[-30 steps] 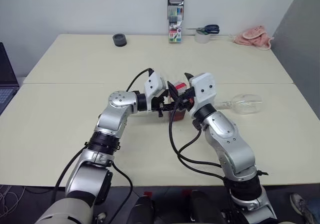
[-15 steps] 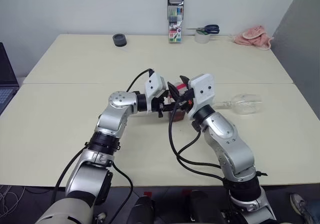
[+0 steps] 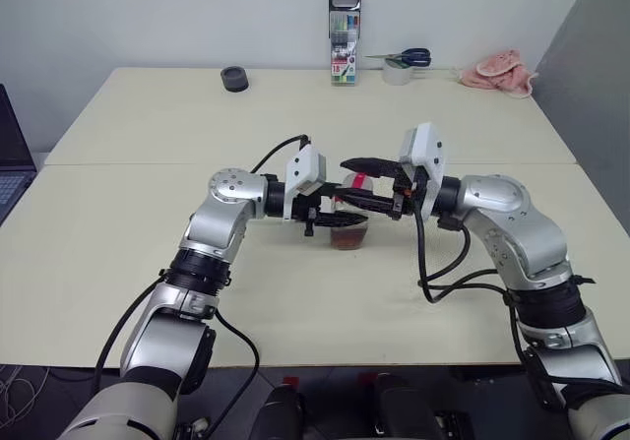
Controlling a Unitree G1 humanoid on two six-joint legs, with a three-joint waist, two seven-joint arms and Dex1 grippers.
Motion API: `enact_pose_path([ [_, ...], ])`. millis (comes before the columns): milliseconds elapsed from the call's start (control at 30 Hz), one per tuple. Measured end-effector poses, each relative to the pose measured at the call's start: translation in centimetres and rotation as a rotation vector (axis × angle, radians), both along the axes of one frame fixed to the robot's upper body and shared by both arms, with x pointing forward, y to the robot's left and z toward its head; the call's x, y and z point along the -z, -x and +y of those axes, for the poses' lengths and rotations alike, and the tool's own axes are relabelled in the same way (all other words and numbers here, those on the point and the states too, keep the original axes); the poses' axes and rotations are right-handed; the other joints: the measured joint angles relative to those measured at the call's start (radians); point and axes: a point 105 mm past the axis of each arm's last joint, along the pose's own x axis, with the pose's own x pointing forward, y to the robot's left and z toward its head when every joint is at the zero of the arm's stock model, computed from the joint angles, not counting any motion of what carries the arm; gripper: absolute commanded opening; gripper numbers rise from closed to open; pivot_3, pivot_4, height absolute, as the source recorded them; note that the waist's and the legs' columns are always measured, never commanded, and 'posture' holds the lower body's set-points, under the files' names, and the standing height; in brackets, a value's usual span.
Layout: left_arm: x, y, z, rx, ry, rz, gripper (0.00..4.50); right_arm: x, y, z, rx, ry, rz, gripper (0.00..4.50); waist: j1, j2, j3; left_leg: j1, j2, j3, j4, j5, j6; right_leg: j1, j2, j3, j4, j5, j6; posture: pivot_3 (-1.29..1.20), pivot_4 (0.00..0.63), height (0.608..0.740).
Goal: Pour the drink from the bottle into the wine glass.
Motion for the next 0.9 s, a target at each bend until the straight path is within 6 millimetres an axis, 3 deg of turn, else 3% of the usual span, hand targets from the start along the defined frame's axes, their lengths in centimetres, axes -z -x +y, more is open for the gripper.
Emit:
enact_pose_path([
  [167,-1.2,-1.0,1.6,-0.092,0.053,-0.018,1.8,0.2,-0.1,-0.6,0.059,-0.023,0.016,4.49,0.001,0.0,0.0,-0.001,0.0,-0.001,0.001,0.0,0.0,0.0,0.0,0.0,0.0,0.0,0.0,0.0,0.15,0.74],
  [333,-0.8,-0.9,1.5,-0.098,0.074,0.017,1.8,-1.4,1.4,-0.6,0.139,-0.111,-0.048,4.5,0.001,0.0,0.0,-0.004,-0.001,-0.002,0.002,0.001,-0.001,-0.001,-0.001,-0.001,0.0,0.0,0.0,0.0,0.15,0.74],
  [567,-0.7,-0.4,1.5,-0.058,0.078,0.064,1.8,-0.4,0.7,0.7,0.259,-0.133,-0.057,4.5,0.0,0.0,0.0,-0.004,0.0,-0.002,0.002,0.001,-0.002,-0.001,0.0,-0.001,0.0,0.0,0.0,0.0,0.15,0.74],
  [900,-0.7,-0.1,1.7,-0.025,0.061,0.059,1.8,-0.7,-0.3,0.7,0.313,-0.152,-0.079,4.5,0.0,0.0,0.0,-0.004,-0.001,-0.001,0.002,0.002,-0.003,-0.001,0.0,-0.001,0.0,0.0,0.0,0.0,0.15,0.74],
])
